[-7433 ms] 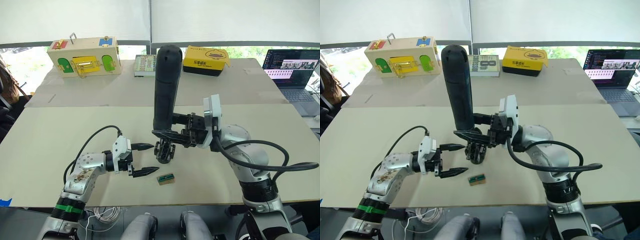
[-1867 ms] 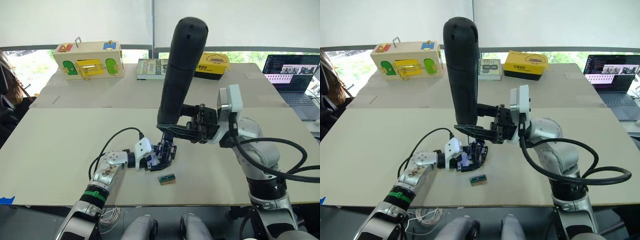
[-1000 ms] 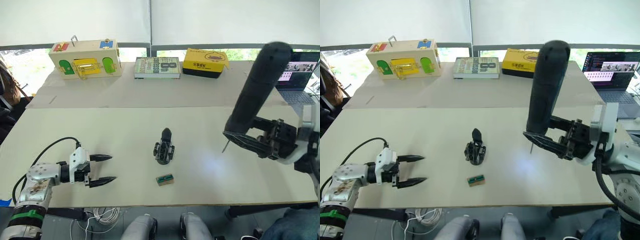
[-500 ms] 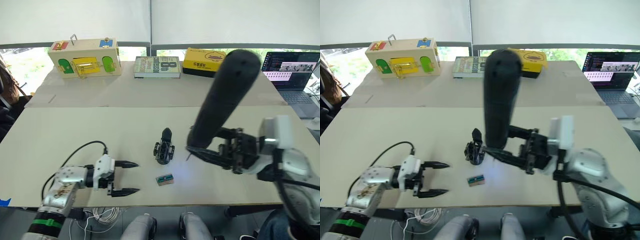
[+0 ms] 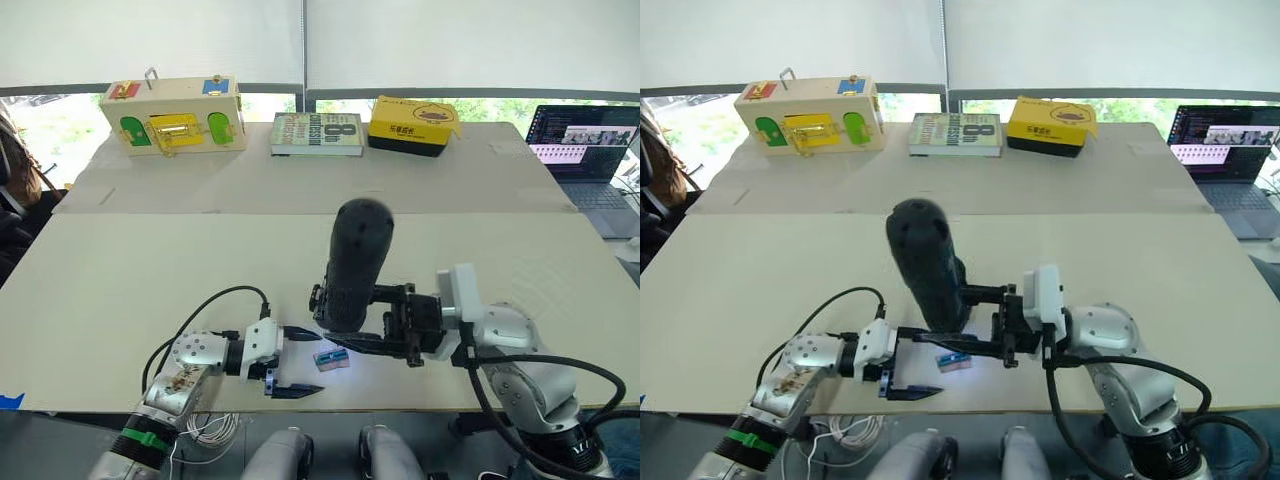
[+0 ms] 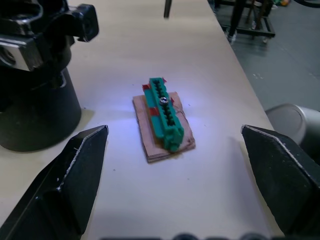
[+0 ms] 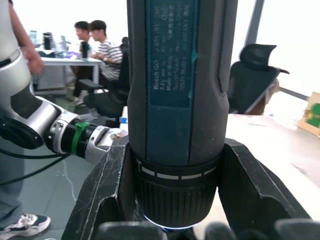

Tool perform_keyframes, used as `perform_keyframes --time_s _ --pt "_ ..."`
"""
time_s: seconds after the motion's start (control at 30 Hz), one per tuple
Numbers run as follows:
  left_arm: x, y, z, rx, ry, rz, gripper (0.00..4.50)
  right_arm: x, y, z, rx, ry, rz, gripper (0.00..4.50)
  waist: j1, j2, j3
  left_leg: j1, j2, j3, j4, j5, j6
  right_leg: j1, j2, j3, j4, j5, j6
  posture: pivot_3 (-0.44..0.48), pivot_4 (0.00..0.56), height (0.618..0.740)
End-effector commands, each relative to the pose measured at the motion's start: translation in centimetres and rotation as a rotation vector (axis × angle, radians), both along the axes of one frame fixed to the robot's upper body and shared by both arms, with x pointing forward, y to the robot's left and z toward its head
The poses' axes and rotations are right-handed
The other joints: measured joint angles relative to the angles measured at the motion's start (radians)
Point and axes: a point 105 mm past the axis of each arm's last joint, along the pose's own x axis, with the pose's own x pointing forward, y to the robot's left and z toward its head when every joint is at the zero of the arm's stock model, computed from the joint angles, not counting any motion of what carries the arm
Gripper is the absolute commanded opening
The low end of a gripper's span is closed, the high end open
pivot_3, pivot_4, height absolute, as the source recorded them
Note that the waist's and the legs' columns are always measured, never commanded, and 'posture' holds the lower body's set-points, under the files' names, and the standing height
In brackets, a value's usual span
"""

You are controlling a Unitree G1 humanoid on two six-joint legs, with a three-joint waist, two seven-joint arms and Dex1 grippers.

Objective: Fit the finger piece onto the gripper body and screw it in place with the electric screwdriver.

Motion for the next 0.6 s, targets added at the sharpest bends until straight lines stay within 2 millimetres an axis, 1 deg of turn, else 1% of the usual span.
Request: perform_keyframes --time_s 0.03,0.17,0.3,0.6 --pt "-0.3 -1.3 -0.5 0.006 0.007 -0.014 4.49 -0.5 0.3 1.1 0.037 -0.08 0.029 1.9 0.003 0.0 0.0 0.0 0.0 0.0 0.0 0.0 0.0 0.0 0.0 0.0 -0.001 0.0 0.001 0.0 0.15 0.74" --pt "-0.3 -1.5 -0.5 0.004 0.024 -0.015 4.49 -0.5 0.7 0.6 0.033 -0.074 0.041 1.9 0.008 0.0 0.0 0.0 0.0 0.0 0.0 0.0 0.0 0.0 0.0 0.0 -0.001 0.001 0.001 0.0 0.15 0.74" --pt "-0.3 -1.4 -0.4 0.009 0.04 -0.021 4.49 -0.3 0.8 0.3 0.026 -0.067 0.044 1.9 0.012 0.0 0.0 0.0 0.0 0.0 0.0 0.0 0.0 0.0 0.001 0.0 -0.001 0.001 0.0 0.0 0.15 0.74" --pt "-0.3 -0.8 -1.5 0.029 0.058 -0.006 4.49 0.1 0.7 -0.4 0.015 -0.057 0.03 1.9 0.012 0.0 0.0 0.001 0.0 0.0 0.0 0.0 0.0 0.0 0.002 0.001 -0.001 0.001 0.0 0.0 0.15 0.74"
